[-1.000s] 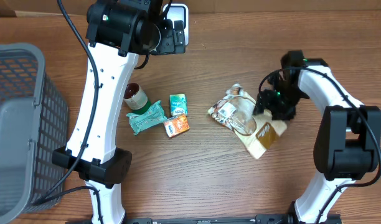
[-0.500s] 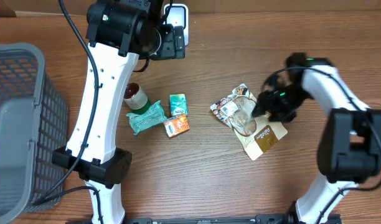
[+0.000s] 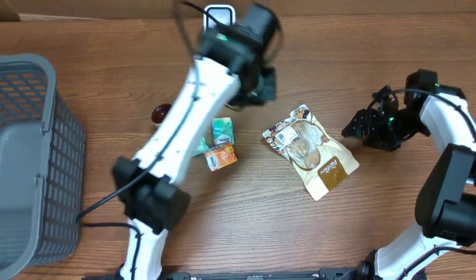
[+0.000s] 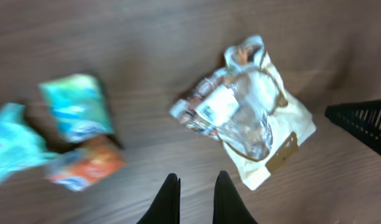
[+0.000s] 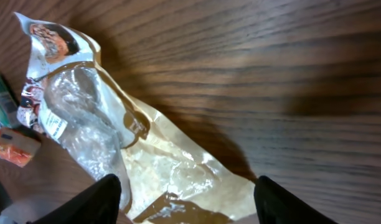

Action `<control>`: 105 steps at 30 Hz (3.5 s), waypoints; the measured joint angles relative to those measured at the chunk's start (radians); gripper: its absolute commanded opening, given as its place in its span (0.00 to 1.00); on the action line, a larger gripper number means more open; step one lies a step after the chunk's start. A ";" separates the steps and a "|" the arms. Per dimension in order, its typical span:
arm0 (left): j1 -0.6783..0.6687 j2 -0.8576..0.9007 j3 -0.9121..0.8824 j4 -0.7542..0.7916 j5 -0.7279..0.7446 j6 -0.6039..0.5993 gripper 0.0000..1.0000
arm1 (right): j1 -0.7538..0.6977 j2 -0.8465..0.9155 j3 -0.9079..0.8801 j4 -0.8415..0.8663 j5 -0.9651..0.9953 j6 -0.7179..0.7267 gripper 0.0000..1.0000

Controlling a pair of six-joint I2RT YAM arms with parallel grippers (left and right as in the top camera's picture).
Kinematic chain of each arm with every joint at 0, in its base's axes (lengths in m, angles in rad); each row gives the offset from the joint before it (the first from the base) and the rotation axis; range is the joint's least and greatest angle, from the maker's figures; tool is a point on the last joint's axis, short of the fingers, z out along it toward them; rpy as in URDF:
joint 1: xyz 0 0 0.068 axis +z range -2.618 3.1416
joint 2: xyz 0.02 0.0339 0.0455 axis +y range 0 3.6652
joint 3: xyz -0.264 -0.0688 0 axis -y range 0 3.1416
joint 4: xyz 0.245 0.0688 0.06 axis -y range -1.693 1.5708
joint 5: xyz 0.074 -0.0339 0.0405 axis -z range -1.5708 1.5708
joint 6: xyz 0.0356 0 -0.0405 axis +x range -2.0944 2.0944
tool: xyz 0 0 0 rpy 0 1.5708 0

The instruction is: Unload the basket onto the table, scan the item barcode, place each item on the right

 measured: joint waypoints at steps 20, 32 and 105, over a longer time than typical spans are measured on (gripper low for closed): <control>-0.087 0.013 -0.384 0.366 0.002 -0.301 0.04 | 0.003 0.021 -0.119 0.125 -0.015 0.098 0.61; -0.087 0.013 -0.393 0.367 0.020 -0.165 0.04 | 0.079 0.021 -0.119 -0.011 -0.076 0.131 0.53; -0.058 0.013 -0.647 0.625 0.014 -0.301 0.04 | 0.171 0.036 -0.183 0.230 -0.193 -0.003 0.65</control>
